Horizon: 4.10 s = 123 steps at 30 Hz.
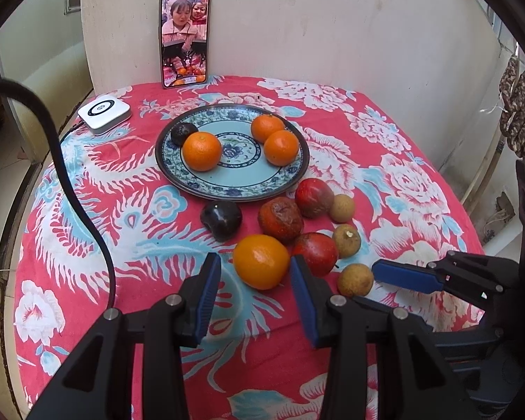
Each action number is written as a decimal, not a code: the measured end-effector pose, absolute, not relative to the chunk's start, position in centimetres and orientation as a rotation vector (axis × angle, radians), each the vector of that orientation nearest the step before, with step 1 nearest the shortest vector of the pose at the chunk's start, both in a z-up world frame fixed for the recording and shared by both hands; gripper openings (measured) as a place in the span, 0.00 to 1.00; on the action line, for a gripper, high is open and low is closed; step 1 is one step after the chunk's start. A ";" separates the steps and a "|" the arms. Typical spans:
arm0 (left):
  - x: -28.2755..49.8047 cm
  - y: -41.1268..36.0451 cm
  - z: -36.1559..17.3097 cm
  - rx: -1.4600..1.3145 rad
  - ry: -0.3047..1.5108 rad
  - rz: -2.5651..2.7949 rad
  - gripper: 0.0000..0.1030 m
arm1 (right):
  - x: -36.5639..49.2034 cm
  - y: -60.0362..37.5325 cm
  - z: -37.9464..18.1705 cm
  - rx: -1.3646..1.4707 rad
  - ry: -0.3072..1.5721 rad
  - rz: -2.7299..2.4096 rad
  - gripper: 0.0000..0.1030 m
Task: Organize fruits
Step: 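Grasp a large orange with the left tool while the right tool grasps a small brown fruit, then carry the large orange and the brown fruit up over the plate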
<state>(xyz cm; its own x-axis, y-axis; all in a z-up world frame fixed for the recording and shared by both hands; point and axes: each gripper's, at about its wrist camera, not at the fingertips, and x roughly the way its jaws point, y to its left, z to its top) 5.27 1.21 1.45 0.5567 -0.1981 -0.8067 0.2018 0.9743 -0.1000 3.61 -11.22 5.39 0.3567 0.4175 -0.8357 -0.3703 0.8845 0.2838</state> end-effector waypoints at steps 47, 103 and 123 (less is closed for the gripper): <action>4.6 2.6 4.0 -0.023 0.930 -0.265 0.42 | 3.5 -10.9 6.9 0.056 1.025 0.527 0.27; 4.0 3.8 3.9 -0.053 0.945 -0.232 0.35 | 4.1 -10.6 8.1 0.058 0.986 0.526 0.27; 8.9 4.7 4.9 -0.010 0.928 -0.189 0.35 | 7.2 -8.6 9.3 0.015 0.938 0.539 0.27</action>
<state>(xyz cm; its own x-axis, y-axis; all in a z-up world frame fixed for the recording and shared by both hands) 8.89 4.69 4.91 0.5845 -0.1662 -0.7942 0.1576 0.9834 -0.0899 7.18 -8.58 9.29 0.4696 0.4461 -0.7619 -0.4333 0.8683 0.2413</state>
